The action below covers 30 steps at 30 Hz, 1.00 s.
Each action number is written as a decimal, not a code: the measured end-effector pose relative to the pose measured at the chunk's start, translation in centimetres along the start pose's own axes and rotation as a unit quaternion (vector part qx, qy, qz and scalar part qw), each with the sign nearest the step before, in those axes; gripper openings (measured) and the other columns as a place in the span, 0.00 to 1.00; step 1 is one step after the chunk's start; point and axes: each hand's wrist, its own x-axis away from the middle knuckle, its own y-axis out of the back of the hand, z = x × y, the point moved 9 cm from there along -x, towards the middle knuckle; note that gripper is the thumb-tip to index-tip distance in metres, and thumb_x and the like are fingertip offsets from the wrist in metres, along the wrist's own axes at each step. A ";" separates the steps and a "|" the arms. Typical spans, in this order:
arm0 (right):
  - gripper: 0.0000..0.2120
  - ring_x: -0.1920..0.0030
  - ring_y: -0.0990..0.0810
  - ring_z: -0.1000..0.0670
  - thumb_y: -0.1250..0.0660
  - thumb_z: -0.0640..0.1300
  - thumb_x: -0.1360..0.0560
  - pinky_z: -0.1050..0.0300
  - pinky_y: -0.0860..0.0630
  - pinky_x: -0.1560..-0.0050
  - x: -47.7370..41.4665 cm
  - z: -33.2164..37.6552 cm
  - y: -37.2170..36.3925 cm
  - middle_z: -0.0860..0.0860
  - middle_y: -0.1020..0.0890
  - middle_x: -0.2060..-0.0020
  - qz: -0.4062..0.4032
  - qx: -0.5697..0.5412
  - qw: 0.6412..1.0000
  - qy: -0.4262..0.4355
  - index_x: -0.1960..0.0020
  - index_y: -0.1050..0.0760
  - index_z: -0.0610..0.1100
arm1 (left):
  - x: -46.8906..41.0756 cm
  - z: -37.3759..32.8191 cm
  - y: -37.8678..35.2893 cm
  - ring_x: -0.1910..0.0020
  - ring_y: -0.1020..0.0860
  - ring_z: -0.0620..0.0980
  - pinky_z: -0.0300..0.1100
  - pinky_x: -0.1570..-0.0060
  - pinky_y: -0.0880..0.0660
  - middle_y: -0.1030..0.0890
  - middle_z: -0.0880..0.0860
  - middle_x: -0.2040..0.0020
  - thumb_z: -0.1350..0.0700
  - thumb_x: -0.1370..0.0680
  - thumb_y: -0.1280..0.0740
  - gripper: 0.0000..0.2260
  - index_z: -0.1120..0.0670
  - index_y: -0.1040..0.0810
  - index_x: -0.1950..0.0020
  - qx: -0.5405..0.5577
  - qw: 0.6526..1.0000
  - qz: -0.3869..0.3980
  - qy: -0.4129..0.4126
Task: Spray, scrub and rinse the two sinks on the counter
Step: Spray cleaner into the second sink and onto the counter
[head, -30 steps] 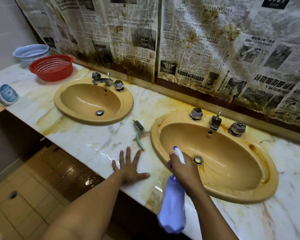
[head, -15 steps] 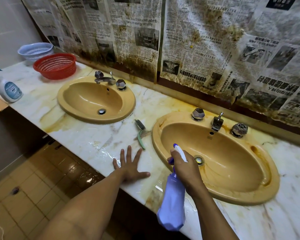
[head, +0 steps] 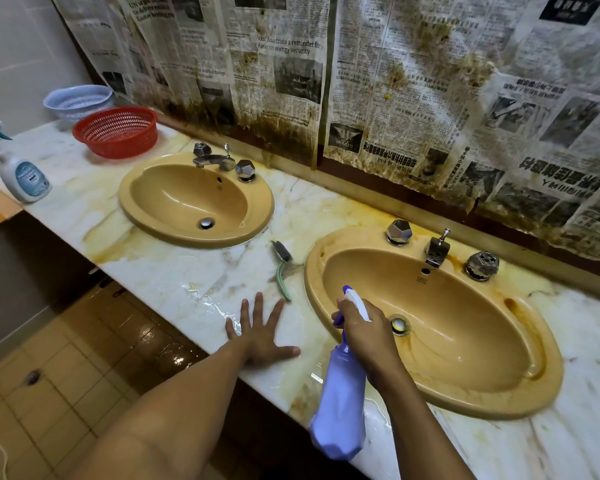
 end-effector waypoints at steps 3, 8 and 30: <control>0.23 0.56 0.22 0.41 0.45 0.60 0.26 0.47 0.24 0.47 -0.1 0.6 -0.2 0.46 0.17 0.59 0.008 0.028 0.999 0.015 0.58 0.25 0.40 | -0.1 0.0 0.0 0.24 0.78 0.59 0.72 0.27 0.65 0.83 0.49 0.26 0.21 0.30 0.38 0.53 0.34 0.74 0.23 -0.002 1.000 0.003 0.001; 0.21 0.58 0.20 0.40 0.45 0.55 0.25 0.46 0.23 0.51 -0.3 0.3 -0.2 0.45 0.17 0.64 -0.007 0.055 0.998 0.017 0.59 0.26 0.38 | 0.1 -0.1 0.1 0.24 0.78 0.59 0.72 0.27 0.65 0.83 0.49 0.26 0.21 0.30 0.38 0.54 0.34 0.74 0.22 0.001 1.000 0.005 0.000; 0.19 0.59 0.18 0.42 0.42 0.48 0.20 0.48 0.21 0.51 -1.7 -1.5 1.0 0.47 0.16 0.70 -0.033 0.033 0.998 -0.043 0.59 0.22 0.37 | 0.0 0.0 0.3 0.23 0.77 0.60 0.73 0.28 0.64 0.82 0.50 0.25 0.20 0.31 0.37 0.54 0.35 0.73 0.22 -0.004 1.000 0.010 0.003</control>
